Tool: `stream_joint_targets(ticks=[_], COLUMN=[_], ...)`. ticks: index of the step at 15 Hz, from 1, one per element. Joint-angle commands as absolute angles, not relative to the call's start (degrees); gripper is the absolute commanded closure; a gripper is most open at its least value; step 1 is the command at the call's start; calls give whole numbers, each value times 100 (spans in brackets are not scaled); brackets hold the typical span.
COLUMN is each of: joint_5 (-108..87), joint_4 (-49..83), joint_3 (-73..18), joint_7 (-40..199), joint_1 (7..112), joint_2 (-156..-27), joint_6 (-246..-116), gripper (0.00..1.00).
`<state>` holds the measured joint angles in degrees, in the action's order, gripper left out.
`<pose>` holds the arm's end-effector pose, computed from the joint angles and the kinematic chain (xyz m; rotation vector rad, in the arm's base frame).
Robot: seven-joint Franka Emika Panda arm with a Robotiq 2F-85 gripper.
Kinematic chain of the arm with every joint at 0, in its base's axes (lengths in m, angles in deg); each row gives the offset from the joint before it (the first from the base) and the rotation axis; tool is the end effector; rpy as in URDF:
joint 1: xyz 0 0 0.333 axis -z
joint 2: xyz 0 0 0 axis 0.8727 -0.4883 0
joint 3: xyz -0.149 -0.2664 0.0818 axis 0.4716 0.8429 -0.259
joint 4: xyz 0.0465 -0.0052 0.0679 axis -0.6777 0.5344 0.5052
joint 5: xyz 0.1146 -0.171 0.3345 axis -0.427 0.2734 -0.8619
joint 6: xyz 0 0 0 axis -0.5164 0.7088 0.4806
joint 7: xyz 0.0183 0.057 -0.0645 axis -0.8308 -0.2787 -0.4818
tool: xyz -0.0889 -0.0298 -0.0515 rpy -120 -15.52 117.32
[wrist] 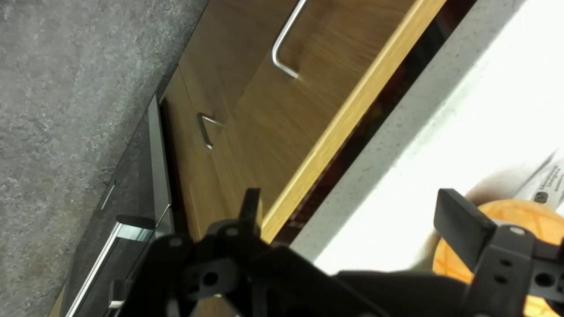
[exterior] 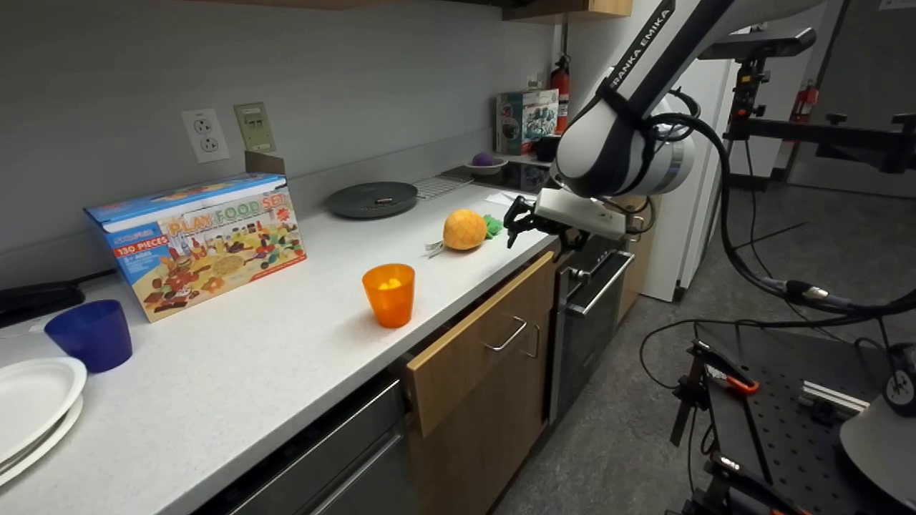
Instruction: Open the drawer and put the pineapple plushie in it.
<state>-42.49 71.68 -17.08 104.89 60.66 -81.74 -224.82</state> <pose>0.4528 -0.1597 0.2674 -2.3546 1.7384 -0.6178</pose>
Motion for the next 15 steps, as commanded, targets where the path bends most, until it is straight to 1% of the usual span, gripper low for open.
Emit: stream_joint_targets(ticks=[1,8,15], joint_5=[-4542,-5285,-5618], joint_4=[6961,7003,6516], joint_3=[-1976,-2084,-2156], joint_7=[10400,10012,9720], joint_1=[6243,6357,6459], joint_2=[-8225,-8298,-8939], joint_6=[-22055,-21571,-21317], gripper=[0,0,0])
